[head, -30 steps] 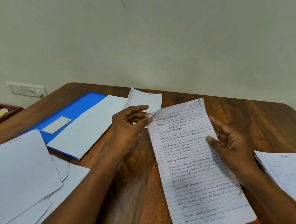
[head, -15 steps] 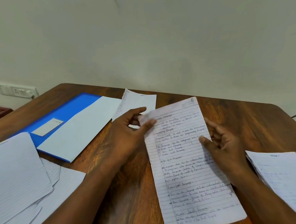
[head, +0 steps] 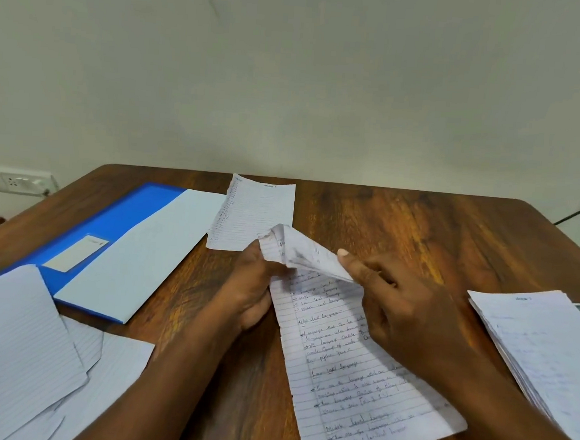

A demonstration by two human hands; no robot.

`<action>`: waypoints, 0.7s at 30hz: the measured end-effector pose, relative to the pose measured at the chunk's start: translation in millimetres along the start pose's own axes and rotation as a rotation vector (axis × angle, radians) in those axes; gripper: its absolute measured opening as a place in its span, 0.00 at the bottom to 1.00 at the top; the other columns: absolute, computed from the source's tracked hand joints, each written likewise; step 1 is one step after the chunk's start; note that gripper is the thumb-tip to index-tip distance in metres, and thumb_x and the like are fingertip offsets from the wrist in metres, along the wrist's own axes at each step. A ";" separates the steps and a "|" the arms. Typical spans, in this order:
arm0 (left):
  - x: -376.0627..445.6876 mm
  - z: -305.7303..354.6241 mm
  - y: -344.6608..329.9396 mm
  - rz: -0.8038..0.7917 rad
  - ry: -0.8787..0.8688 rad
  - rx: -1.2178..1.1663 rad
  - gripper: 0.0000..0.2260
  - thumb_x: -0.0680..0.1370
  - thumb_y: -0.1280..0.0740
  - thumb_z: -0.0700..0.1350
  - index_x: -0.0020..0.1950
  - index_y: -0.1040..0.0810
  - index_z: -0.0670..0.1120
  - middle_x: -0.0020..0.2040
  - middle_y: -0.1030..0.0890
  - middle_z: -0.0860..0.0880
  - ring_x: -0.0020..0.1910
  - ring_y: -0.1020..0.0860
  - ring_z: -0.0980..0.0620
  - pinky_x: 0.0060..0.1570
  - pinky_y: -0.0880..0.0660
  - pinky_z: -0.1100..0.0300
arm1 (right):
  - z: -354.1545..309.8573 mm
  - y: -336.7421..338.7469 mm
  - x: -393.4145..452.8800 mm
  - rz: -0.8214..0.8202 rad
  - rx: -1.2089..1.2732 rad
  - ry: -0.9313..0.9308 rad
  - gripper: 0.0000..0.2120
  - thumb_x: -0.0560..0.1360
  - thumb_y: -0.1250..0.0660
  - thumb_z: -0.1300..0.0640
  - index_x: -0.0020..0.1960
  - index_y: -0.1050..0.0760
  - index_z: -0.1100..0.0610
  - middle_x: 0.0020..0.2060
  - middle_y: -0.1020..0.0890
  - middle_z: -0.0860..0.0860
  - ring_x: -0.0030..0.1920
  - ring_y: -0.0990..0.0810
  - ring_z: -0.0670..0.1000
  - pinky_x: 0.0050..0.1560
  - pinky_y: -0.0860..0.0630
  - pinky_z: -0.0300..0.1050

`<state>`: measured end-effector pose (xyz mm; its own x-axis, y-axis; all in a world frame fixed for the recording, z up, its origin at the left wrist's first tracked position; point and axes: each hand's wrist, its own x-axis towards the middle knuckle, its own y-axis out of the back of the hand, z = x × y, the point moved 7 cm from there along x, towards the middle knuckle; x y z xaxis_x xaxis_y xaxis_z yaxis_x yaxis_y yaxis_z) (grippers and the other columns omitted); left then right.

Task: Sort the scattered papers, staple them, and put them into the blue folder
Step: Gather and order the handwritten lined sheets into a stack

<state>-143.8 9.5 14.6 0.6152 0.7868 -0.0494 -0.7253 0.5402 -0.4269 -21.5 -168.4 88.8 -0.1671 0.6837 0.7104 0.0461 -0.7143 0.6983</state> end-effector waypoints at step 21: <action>-16.8 -11.5 -23.8 -0.087 0.043 0.070 0.17 0.78 0.32 0.28 0.66 0.22 0.38 0.62 0.17 0.34 0.63 0.18 0.34 0.68 0.26 0.30 | -11.1 16.2 2.3 0.174 -0.009 0.072 0.18 0.83 0.34 0.60 0.71 0.23 0.59 0.56 0.15 0.58 0.46 0.16 0.56 0.35 0.19 0.52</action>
<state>-133.3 -20.0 15.2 0.6886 0.7231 -0.0542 -0.6872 0.6269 -0.3672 -32.1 -180.1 100.8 -0.2278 0.5374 0.8120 0.0721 -0.8223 0.5644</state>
